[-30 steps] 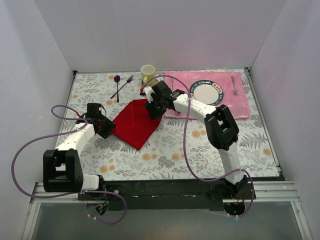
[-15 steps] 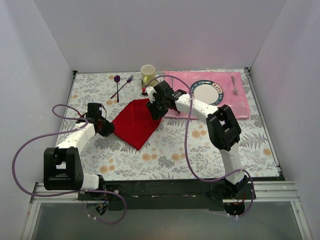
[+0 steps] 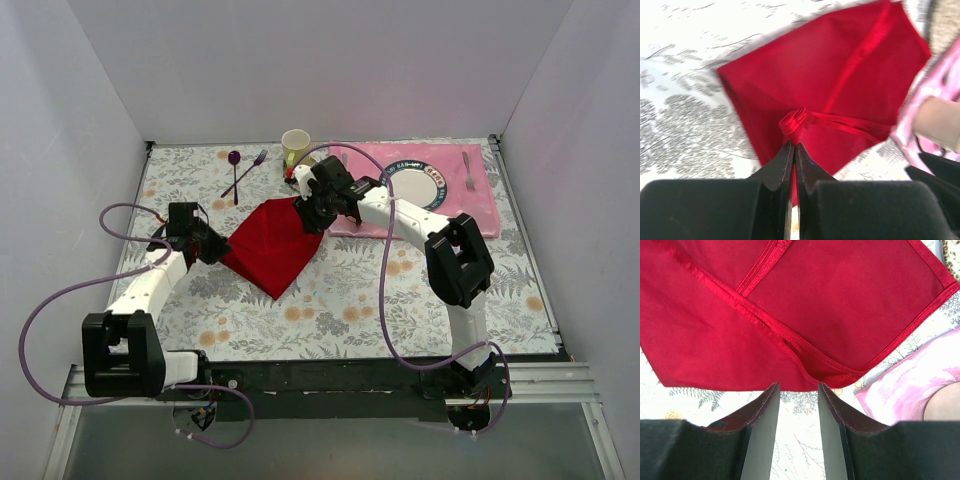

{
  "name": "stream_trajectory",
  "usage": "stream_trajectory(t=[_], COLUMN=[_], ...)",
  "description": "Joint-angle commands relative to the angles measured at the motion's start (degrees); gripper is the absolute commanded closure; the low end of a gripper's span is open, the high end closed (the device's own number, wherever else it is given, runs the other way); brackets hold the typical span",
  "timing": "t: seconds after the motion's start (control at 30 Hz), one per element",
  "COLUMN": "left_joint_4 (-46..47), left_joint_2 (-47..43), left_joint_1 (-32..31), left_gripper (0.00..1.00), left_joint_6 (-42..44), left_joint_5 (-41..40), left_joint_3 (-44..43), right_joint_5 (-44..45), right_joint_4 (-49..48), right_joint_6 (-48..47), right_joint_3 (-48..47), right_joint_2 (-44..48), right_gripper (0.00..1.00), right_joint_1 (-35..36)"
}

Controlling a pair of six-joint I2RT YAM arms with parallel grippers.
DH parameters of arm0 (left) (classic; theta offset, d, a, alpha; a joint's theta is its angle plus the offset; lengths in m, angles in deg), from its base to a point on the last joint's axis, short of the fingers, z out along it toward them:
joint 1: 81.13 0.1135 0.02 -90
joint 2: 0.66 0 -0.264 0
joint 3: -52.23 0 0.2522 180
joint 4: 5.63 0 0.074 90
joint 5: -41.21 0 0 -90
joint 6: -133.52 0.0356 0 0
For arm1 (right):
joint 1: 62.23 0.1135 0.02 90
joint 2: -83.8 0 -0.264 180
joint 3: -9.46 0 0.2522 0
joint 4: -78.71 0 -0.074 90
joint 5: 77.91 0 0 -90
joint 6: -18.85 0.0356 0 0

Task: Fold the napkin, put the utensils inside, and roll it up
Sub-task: Fold the napkin

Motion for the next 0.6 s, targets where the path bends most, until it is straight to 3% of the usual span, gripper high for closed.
stream_trajectory(t=[0.0, 0.33, 0.57], left_joint_4=[1.99, 5.06, 5.06], left_joint_2=[-0.66, 5.67, 5.50], left_joint_1=[0.25, 0.16, 0.25], left_gripper=[1.00, 1.00, 1.00], left_joint_6=[1.97, 1.89, 2.06], left_joint_5=[3.49, 2.70, -4.77], left_joint_3=[-3.85, -4.12, -1.56], right_joint_5=[0.32, -2.84, -6.27], right_joint_4=[-1.39, -3.15, -3.67], right_joint_6=[0.18, 2.02, 4.13], right_joint_3=[0.32, 1.64, 0.49], right_joint_2=[1.84, 0.78, -0.53], right_gripper=[0.55, 0.55, 0.55], right_joint_1=[-0.38, -0.38, -0.30])
